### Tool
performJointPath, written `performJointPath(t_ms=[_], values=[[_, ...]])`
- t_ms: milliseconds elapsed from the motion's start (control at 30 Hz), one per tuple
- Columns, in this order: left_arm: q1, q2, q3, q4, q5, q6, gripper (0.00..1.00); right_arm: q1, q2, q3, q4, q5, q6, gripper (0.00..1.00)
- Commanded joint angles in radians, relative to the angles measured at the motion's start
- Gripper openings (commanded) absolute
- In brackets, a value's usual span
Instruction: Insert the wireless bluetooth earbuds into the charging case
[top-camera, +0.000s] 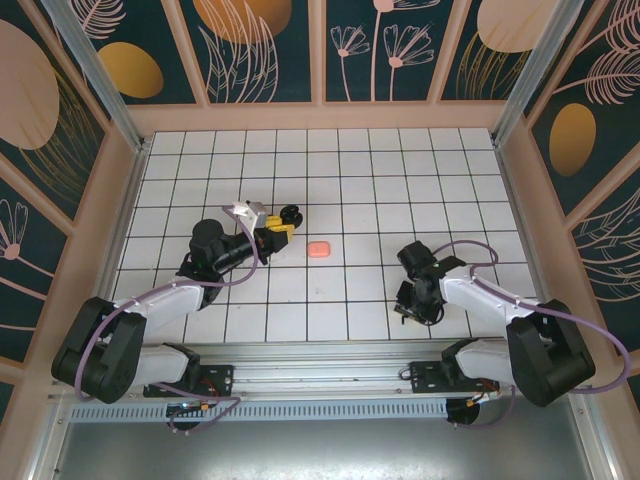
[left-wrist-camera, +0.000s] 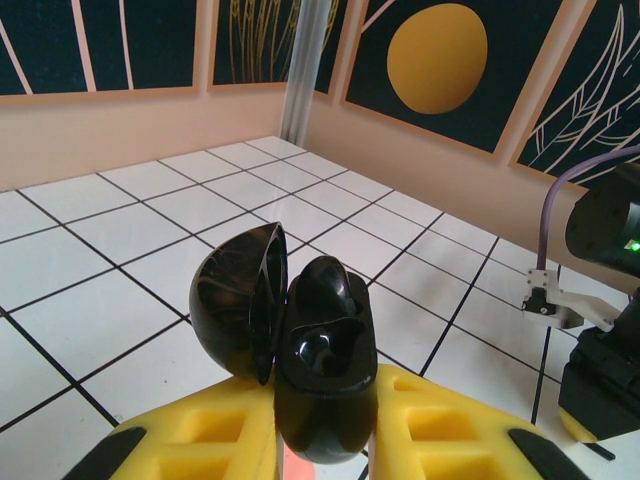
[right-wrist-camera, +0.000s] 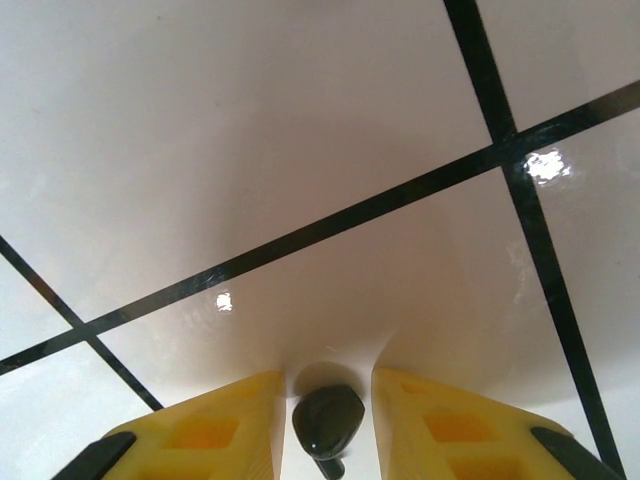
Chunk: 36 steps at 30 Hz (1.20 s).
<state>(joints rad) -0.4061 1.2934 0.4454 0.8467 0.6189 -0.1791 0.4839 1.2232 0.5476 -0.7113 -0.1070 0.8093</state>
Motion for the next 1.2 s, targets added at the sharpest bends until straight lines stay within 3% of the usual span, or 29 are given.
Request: performJointPath(t_ms=[0,500,867,1167], values=[[-0.004,-0.019,0.025,-0.007,0.009,0.017,0.22,-0.009,0.024,-0.009,-0.002,-0.006,-0.019,0.29],[-0.004,0.005,0.012,0.021,0.017,0.019,0.22,-0.011,-0.063,-0.008,0.059,0.010,-0.019,0.19],[-0.035,0.187,-0.006,0.232,0.038,-0.019,0.21,0.008,-0.167,-0.001,0.510,0.018,-0.101,0.19],[-0.088,0.284,0.029,0.262,0.069,0.026,0.21,0.150,-0.147,0.082,0.798,0.076,-0.335,0.19]])
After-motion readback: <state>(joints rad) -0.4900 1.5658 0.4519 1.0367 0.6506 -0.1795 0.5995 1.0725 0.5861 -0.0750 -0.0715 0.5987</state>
